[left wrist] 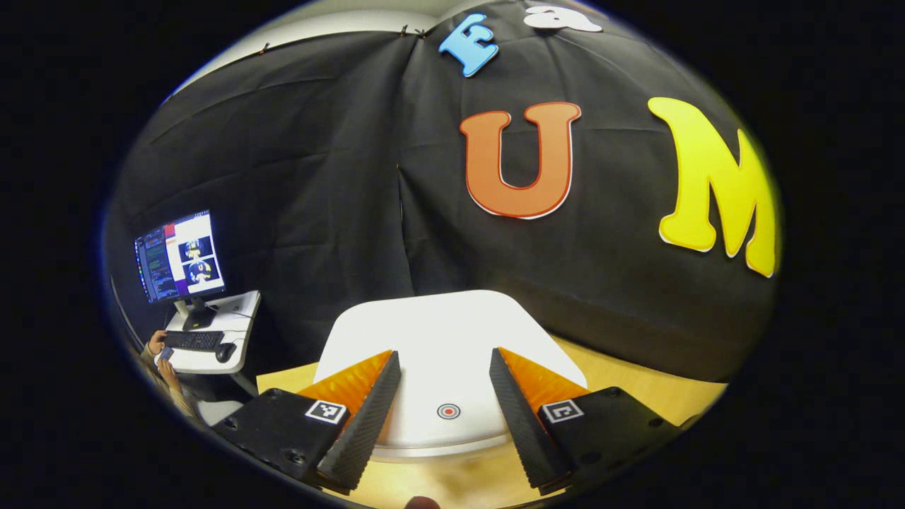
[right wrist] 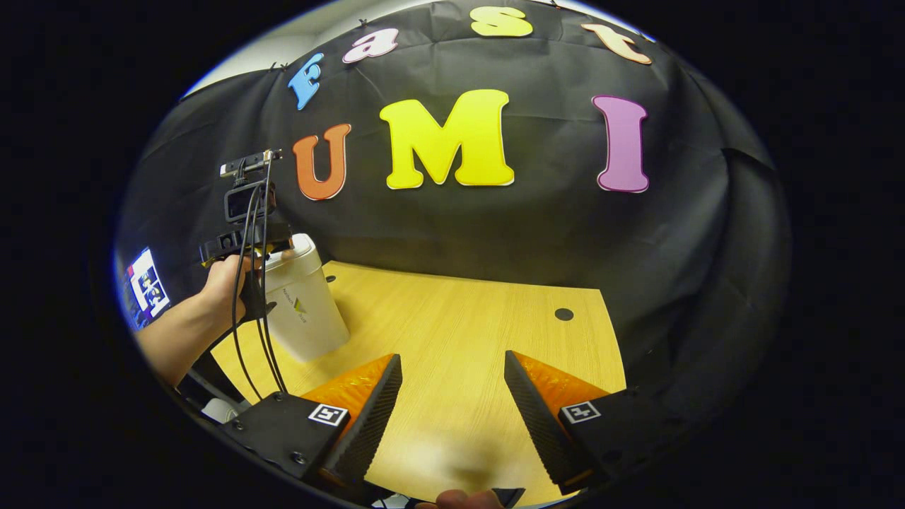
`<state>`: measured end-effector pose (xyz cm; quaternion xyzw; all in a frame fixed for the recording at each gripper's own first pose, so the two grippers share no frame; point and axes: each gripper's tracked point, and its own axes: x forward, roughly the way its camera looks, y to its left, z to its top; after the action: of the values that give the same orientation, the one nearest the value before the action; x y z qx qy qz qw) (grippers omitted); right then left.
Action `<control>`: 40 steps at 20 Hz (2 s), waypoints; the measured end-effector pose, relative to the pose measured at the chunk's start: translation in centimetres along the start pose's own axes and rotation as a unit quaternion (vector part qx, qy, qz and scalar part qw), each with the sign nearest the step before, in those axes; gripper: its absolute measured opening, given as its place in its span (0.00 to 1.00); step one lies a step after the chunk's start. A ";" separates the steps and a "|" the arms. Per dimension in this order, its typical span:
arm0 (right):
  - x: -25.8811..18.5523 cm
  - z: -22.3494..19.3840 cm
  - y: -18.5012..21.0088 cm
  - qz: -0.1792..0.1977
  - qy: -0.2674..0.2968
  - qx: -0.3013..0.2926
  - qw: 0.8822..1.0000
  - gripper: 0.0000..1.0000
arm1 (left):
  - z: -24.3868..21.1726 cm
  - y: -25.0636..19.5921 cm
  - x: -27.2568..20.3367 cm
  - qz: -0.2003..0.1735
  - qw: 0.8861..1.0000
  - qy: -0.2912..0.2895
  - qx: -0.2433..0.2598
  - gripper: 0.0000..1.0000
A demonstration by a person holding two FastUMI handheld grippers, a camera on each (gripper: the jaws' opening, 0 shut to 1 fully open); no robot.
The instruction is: Press the lid of the desktop garbage bin to open it, pick up the crumpled paper on the desktop and throw it into the bin, then pick up the pop can on the desktop and drop it into the bin, and finally close the garbage bin lid.
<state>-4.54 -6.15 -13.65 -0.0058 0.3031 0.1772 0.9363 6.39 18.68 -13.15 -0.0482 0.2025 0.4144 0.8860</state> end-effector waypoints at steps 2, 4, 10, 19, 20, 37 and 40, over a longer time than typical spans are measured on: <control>0.1 -0.1 0.2 0.001 0.003 0.007 1.000 0.93 | -0.6 0.2 0.0 -0.007 1.000 -0.018 -0.013 0.86; 0.3 -0.1 0.1 0.001 0.002 0.009 1.000 0.93 | -0.7 0.2 0.0 -0.019 0.999 -0.036 -0.019 0.85; 1.2 -0.9 1.0 0.003 0.017 0.022 1.000 0.93 | -1.4 -0.5 -0.8 -0.049 0.995 -0.088 0.003 0.82; 1.0 1.2 2.3 -0.013 -0.021 0.010 1.000 0.93 | 5.7 -0.3 -4.2 -0.119 0.975 -0.182 0.035 0.82; 1.0 1.8 2.4 -0.018 -0.031 0.009 0.999 0.93 | 6.8 -0.7 -5.2 -0.142 0.970 -0.192 0.036 0.84; -4.0 10.5 8.8 -0.114 -0.237 -0.020 0.965 0.94 | 4.3 -2.0 -23.1 -0.425 0.882 -0.195 0.046 0.96; -4.9 10.5 8.7 -0.132 -0.249 -0.006 0.960 0.94 | 3.7 -1.6 -23.6 -0.429 0.882 -0.192 0.043 0.96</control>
<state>-5.17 1.61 -1.50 -0.0071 0.0562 0.0494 0.9972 -4.79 1.76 -0.46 -0.0121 0.0059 -0.0145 0.9998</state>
